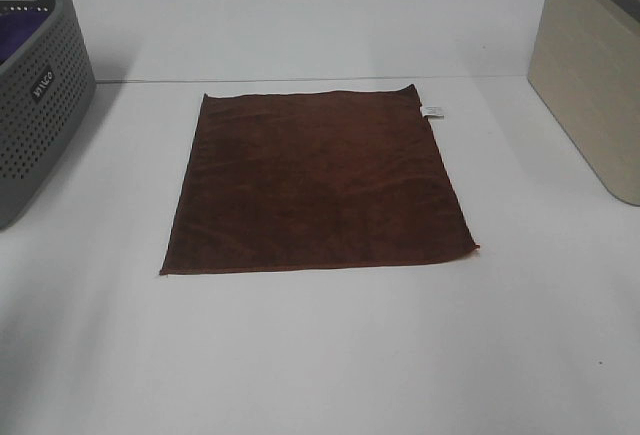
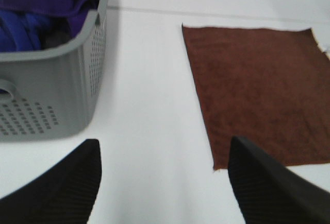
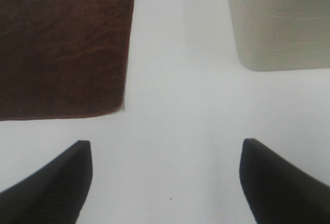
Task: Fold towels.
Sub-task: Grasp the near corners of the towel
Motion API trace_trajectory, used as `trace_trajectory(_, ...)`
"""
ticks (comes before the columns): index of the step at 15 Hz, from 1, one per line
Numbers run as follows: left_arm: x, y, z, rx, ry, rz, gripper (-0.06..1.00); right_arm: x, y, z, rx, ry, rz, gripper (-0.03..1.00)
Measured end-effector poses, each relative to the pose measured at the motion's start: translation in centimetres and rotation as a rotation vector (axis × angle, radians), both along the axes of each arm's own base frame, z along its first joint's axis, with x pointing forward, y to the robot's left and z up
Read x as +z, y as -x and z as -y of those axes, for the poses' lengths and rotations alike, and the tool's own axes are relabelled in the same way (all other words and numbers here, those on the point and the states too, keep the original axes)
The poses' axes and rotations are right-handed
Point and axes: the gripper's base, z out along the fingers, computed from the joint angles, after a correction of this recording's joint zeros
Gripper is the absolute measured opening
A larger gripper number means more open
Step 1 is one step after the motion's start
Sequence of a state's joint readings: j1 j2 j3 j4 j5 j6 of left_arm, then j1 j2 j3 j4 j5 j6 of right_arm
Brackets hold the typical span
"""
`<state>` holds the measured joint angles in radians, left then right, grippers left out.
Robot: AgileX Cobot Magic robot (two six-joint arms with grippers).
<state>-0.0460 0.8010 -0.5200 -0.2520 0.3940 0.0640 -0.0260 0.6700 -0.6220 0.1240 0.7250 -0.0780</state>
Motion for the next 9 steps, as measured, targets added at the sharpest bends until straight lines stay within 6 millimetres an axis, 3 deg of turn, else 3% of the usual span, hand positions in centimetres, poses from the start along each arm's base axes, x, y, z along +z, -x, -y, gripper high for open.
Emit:
trace_trajectory(2, -2.2, -3.1, 0.3, -0.036, -0.027, -0.21, 0.65, -0.4, -3.3, 0.0, 0.005, -0.015, -0.129, 0.76)
trace_trajectory(5, -5.0, -7.1, 0.9, -0.054, 0.013, -0.454, 0.65, -2.7, -7.3, -0.1, 0.005, -0.048, -0.32, 0.76)
trace_trajectory(9, -8.5, -9.7, 1.7, -0.047, 0.12, -0.623, 0.65, -7.1, -10.2, -0.7, 0.016, -0.135, -0.539, 0.76)
